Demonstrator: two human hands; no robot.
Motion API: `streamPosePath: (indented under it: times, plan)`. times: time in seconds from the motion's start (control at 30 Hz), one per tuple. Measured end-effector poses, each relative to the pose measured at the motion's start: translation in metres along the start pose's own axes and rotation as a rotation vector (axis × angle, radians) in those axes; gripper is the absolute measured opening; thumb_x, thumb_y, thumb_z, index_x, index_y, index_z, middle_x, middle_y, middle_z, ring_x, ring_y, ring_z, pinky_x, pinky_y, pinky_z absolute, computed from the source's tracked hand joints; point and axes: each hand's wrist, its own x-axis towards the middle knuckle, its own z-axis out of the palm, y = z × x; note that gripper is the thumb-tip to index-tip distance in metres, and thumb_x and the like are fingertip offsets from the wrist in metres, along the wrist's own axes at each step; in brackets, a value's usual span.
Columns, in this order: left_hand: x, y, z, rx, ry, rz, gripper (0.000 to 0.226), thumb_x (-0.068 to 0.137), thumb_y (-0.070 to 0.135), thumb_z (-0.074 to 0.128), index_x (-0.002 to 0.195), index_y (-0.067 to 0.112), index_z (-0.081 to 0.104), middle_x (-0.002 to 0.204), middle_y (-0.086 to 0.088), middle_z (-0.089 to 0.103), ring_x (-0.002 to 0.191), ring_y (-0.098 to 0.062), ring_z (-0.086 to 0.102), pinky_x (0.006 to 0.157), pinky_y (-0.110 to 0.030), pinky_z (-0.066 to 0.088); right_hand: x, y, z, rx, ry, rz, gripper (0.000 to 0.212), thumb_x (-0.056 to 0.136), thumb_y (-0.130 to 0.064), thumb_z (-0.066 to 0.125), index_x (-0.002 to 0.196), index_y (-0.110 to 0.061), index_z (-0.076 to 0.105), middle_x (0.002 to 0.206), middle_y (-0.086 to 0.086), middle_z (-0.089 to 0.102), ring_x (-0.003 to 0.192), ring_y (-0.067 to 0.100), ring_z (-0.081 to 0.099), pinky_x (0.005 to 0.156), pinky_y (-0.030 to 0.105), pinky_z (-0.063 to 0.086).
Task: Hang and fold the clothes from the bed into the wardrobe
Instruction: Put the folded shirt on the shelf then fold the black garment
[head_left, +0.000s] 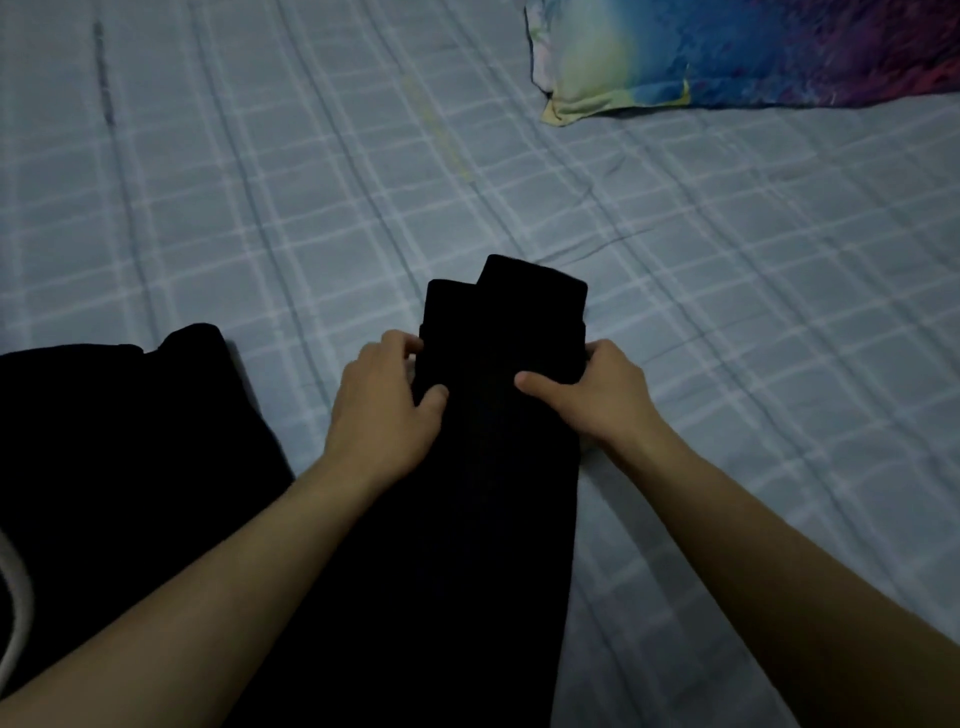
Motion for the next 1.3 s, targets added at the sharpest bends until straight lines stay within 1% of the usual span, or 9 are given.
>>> streamPosePath:
  times: [0.2, 0.4, 0.57, 0.7, 0.87, 0.97, 1.03, 1.17, 1.3]
  plan:
    - [-0.070, -0.027, 0.009, 0.250, 0.038, 0.322, 0.044, 0.097, 0.046, 0.039, 0.132, 0.022, 0.052, 0.138, 0.002, 0.051, 0.127, -0.018, 0.045, 0.103, -0.037, 0.044, -0.016, 0.019, 0.019, 0.044, -0.002, -0.005, 0.048, 0.069, -0.031, 0.086, 0.107, -0.021, 0.058, 0.101, -0.009, 0.064, 0.098, 0.014, 0.064, 0.086, 0.032, 0.054]
    - [-0.081, -0.053, 0.047, 0.646, -0.217, 0.310, 0.073, 0.097, 0.063, 0.007, 0.157, 0.024, -0.007, 0.165, -0.001, -0.016, 0.152, -0.020, -0.016, 0.124, -0.048, 0.001, -0.026, 0.022, 0.025, 0.400, 0.053, 0.092, 0.035, 0.079, -0.011, 0.079, 0.112, -0.012, 0.067, 0.101, 0.002, 0.073, 0.088, 0.017, 0.072, 0.085, 0.041, 0.059]
    - [-0.096, -0.057, 0.012, 0.412, -0.110, 0.298, 0.066, 0.100, 0.056, 0.014, 0.156, 0.023, 0.020, 0.164, -0.001, 0.016, 0.152, -0.017, 0.007, 0.124, -0.044, 0.011, -0.044, 0.001, 0.010, 0.425, -0.116, 0.223, 0.028, 0.074, -0.024, 0.085, 0.092, -0.009, 0.070, 0.080, 0.005, 0.075, 0.062, 0.013, 0.073, 0.050, 0.021, 0.056]
    - [-0.139, -0.074, -0.024, 0.537, -0.128, 0.208, 0.071, 0.096, 0.058, 0.007, 0.156, 0.023, 0.022, 0.164, 0.000, 0.018, 0.153, -0.019, 0.009, 0.124, -0.044, 0.008, -0.067, -0.002, 0.009, 0.299, -0.211, 0.296, 0.029, 0.069, -0.023, 0.088, 0.088, -0.014, 0.067, 0.080, 0.005, 0.073, 0.049, 0.010, 0.068, 0.037, 0.017, 0.046]
    - [-0.196, -0.088, -0.034, 0.662, -0.273, 0.129, 0.081, 0.090, 0.067, 0.018, 0.152, 0.018, 0.035, 0.161, -0.014, 0.025, 0.148, -0.032, 0.025, 0.118, -0.055, 0.026, -0.089, -0.001, 0.026, 0.187, -0.068, 0.167, 0.040, 0.073, -0.004, 0.082, 0.105, -0.018, 0.064, 0.107, 0.007, 0.071, 0.090, 0.022, 0.070, 0.083, 0.039, 0.059]
    - [-0.213, -0.098, -0.012, 0.688, -0.433, 0.159, 0.094, 0.085, 0.078, 0.008, 0.155, 0.020, -0.015, 0.159, -0.018, -0.027, 0.151, -0.036, -0.012, 0.119, -0.060, 0.005, -0.100, -0.011, 0.029, 0.208, 0.014, 0.046, 0.048, 0.079, 0.000, 0.071, 0.123, -0.016, 0.059, 0.114, 0.005, 0.069, 0.097, 0.022, 0.068, 0.091, 0.044, 0.056]
    - [-0.213, -0.100, -0.004, 0.735, -0.457, 0.172, 0.096, 0.085, 0.080, 0.009, 0.150, 0.021, -0.028, 0.154, -0.018, -0.038, 0.148, -0.037, -0.022, 0.118, -0.062, -0.001, -0.112, -0.024, 0.030, 0.195, 0.068, -0.053, 0.054, 0.080, 0.002, 0.064, 0.128, -0.019, 0.056, 0.111, 0.003, 0.068, 0.096, 0.021, 0.068, 0.089, 0.046, 0.057]
    - [-0.199, -0.100, -0.029, 0.511, -0.447, 0.194, 0.085, 0.092, 0.070, 0.032, 0.157, 0.026, 0.002, 0.164, -0.010, -0.012, 0.152, -0.030, -0.005, 0.122, -0.052, 0.004, -0.141, -0.072, 0.037, 0.071, 0.153, -0.249, 0.040, 0.079, 0.000, 0.055, 0.117, -0.014, 0.060, 0.105, 0.007, 0.069, 0.096, 0.023, 0.067, 0.089, 0.047, 0.055]
    - [-0.169, -0.107, -0.113, 0.011, 0.134, 0.095, 0.048, 0.099, 0.038, 0.052, 0.140, 0.013, 0.053, 0.148, -0.009, 0.049, 0.140, -0.027, 0.039, 0.118, -0.032, 0.026, -0.178, -0.143, 0.064, -0.197, 0.203, -0.542, 0.033, 0.080, -0.003, 0.061, 0.112, 0.004, 0.057, 0.112, 0.021, 0.058, 0.105, 0.035, 0.055, 0.093, 0.025, 0.037]
